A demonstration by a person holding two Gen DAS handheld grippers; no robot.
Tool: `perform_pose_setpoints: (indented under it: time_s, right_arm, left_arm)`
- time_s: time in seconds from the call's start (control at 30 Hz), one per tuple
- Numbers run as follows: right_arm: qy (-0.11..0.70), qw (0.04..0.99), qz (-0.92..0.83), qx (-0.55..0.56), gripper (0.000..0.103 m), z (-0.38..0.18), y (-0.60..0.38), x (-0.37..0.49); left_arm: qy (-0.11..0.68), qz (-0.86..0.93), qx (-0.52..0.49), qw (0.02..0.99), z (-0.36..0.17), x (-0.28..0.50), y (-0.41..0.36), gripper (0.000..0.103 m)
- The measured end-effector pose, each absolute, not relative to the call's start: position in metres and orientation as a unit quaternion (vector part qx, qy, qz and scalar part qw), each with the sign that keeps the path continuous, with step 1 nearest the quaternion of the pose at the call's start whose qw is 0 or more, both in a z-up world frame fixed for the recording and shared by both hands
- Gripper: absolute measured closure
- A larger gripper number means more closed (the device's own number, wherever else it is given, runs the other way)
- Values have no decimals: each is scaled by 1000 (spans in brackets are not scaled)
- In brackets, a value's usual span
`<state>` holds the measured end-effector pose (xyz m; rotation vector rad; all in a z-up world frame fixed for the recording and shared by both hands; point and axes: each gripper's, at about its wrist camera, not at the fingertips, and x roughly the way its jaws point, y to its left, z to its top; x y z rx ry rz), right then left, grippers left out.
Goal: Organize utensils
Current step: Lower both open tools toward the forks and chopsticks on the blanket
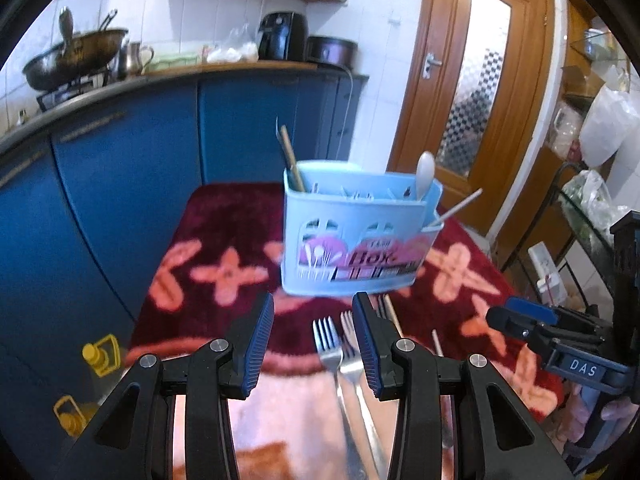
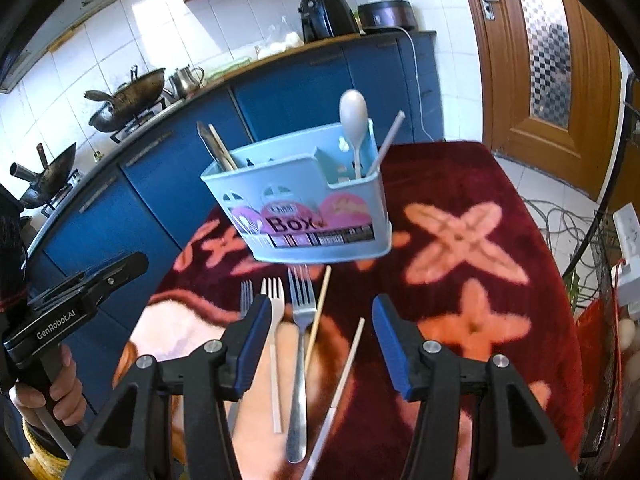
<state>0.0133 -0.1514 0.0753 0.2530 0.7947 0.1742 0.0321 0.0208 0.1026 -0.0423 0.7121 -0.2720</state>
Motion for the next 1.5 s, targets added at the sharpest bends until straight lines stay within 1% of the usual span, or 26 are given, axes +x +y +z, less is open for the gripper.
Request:
perform_pose_setpoints:
  time_s: [0.43,0.83,0.9,1.07,1.27,1.5]
  right_arm:
    - [441,884,79,129,46,34,-157,23]
    - [499,856,88,101,47,4,-146,30]
    - [507,853,85,88,53,1,-143,30]
    - [522,846,82,68,61,0,-140,33]
    - [554,826,88,60,68,-2,-136,46]
    - [606,787,98,57,72,-4,-134,68]
  left_arm:
    - [427,-135,-18,894,53,47,17,61]
    - [487,-148,3,861,14,55,-1,61]
    - [496,-150,10,855,8,56,-5,61]
    - [517,-154,24,842,0,59,-8,61]
    - [535,-164,30,828,-3,66,-10,61]
    - [565,-177,36,805,-8,83,-15,61]
